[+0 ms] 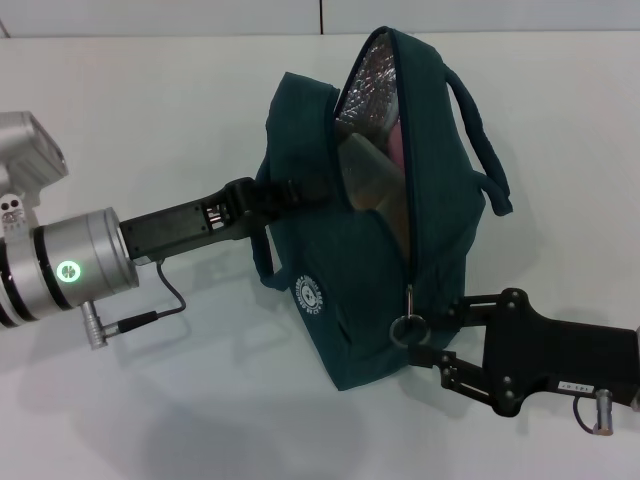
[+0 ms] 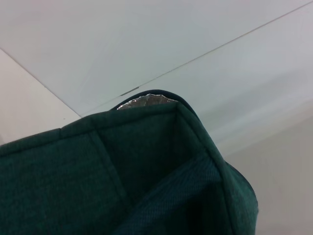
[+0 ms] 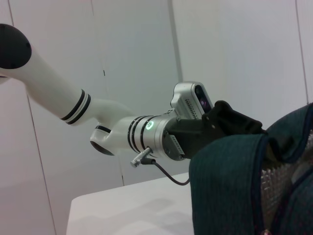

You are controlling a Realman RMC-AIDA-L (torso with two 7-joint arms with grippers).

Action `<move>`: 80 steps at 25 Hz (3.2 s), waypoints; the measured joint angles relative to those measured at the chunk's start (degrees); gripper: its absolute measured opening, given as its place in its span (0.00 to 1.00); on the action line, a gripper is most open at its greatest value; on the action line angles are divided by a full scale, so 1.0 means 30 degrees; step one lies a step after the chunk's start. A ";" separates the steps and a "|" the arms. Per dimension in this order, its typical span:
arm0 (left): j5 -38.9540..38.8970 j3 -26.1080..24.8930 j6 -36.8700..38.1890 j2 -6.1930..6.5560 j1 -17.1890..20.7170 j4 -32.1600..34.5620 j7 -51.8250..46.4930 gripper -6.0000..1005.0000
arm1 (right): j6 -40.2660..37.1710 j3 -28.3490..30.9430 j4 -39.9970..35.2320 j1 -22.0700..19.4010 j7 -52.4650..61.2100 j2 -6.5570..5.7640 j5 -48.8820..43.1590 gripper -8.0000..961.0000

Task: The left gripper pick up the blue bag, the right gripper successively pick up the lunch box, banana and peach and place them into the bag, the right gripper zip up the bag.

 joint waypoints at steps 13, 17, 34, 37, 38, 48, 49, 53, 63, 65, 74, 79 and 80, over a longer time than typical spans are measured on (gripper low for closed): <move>0.0000 0.0000 -0.0002 -0.0001 -0.0007 -0.0001 0.0011 0.07 | 0.0127 -0.0061 0.0053 0.0055 -0.0091 0.0027 0.0035 0.27; -0.0001 0.0000 -0.0001 -0.0001 -0.0020 -0.0001 0.0011 0.07 | 0.0181 -0.0060 0.0062 0.0078 -0.0095 0.0054 0.0244 0.26; -0.0003 0.0001 0.0000 -0.0001 -0.0090 0.0000 0.0011 0.07 | 0.0457 -0.0109 0.0297 0.0317 0.0001 0.0054 0.0446 0.20; -0.0004 0.0000 0.0000 -0.0001 -0.0052 0.0001 0.0014 0.07 | 0.0457 -0.0232 0.0323 0.0336 0.0010 0.0054 0.0445 0.18; -0.0005 0.0001 0.0000 -0.0001 -0.0021 0.0001 0.0026 0.07 | 0.0457 -0.0252 0.0331 0.0346 0.0009 0.0055 0.0445 0.18; -0.0004 0.0001 0.0000 0.0000 -0.0006 0.0002 0.0071 0.08 | 0.0476 -0.0260 0.0330 0.0353 -0.0217 0.0054 0.0498 0.15; -0.0004 0.0001 0.0001 0.0000 -0.0006 0.0001 0.0071 0.08 | 0.0504 -0.0257 0.0330 0.0358 -0.0233 0.0054 0.0501 0.15; -0.0002 0.0000 0.0001 0.0000 -0.0005 0.0002 0.0070 0.08 | 0.0658 -0.0260 0.0326 0.0440 -0.0245 0.0054 0.0502 0.15; -0.0443 0.0028 0.0267 0.0028 -0.0016 -0.0461 0.0839 0.08 | 0.0686 -0.0156 0.0298 0.0536 -0.0245 0.0055 0.0502 0.01; -0.0530 0.0030 0.0430 0.0041 -0.0054 -0.0451 0.0915 0.08 | 0.0686 -0.0148 0.0278 0.0568 -0.0244 0.0054 0.0502 0.01; -0.1154 -0.0129 0.0728 0.0125 0.0243 -0.0302 0.3324 0.27 | -0.0051 0.0436 0.0134 0.0546 -0.0216 -0.0049 0.0503 0.02; -0.2598 -0.0163 0.1069 0.0190 0.0857 0.0138 0.4590 0.54 | -0.1754 0.2254 0.0236 0.0230 -0.0101 -0.0213 0.0399 0.02; -0.3115 -0.0167 0.1096 0.0190 0.1028 0.0210 0.4985 0.56 | -0.2024 0.2703 0.0257 0.0137 -0.0090 -0.0267 0.0370 0.02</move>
